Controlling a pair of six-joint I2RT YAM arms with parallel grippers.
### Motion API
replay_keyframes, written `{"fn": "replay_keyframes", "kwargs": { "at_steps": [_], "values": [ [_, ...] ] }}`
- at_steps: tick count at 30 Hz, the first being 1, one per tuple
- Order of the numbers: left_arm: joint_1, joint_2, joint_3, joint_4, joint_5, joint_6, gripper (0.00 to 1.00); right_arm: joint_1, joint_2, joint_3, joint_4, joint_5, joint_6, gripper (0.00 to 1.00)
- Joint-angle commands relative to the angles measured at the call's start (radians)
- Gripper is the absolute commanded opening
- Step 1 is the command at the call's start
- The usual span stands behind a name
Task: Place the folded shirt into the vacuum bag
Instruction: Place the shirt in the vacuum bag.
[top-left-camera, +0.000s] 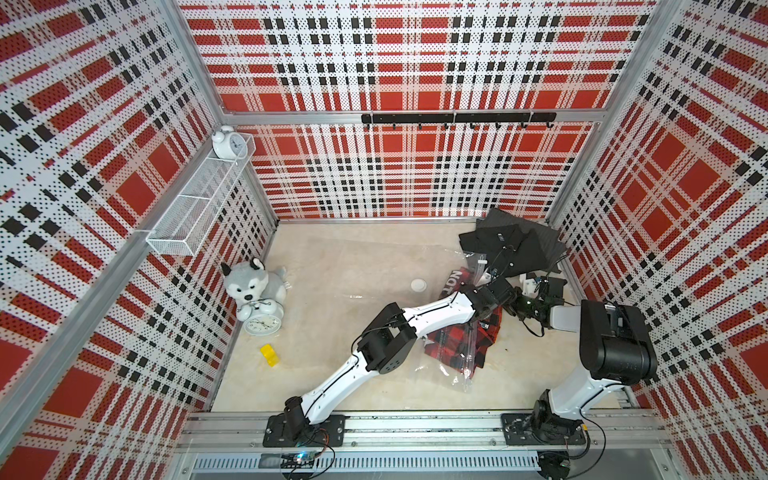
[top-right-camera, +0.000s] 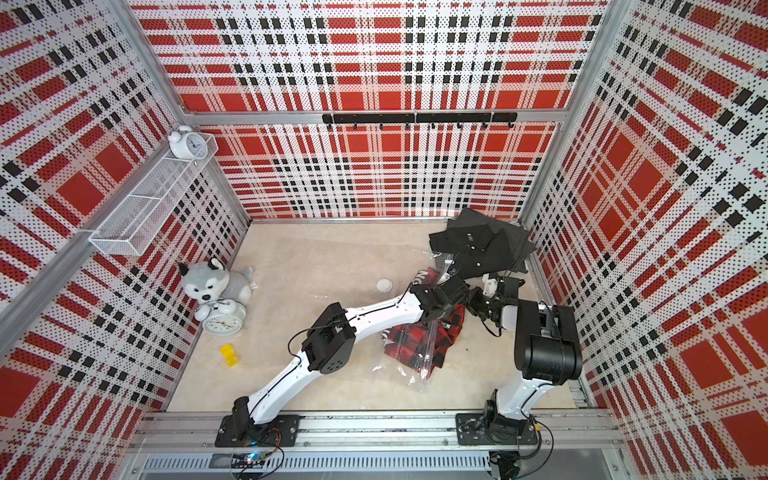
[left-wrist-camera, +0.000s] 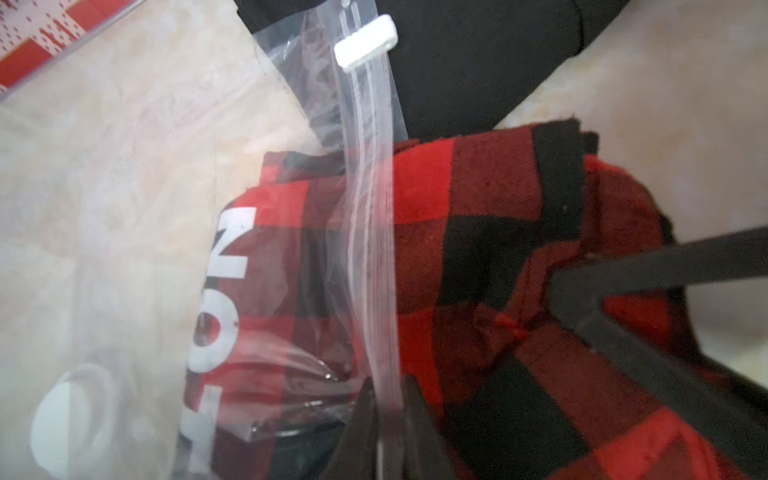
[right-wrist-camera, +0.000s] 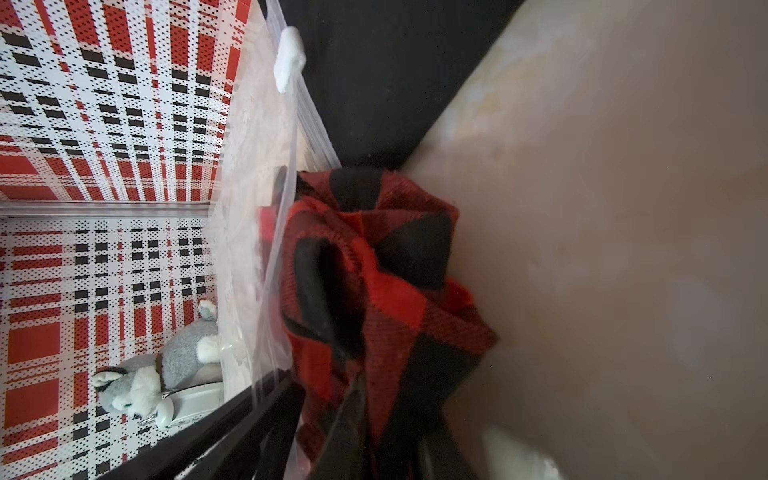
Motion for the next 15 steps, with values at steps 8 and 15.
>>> {"fn": "replay_keyframes", "kwargs": {
  "at_steps": [8, 15],
  "values": [
    [0.029, -0.203, -0.172, 0.222, 0.237, -0.052, 0.00, 0.032, -0.073, -0.002, -0.061, -0.001, -0.045, 0.12],
    [0.047, -0.259, -0.236, 0.278, 0.296, -0.068, 0.00, 0.079, -0.103, -0.004, -0.056, 0.022, -0.030, 0.11]
  ]
}}
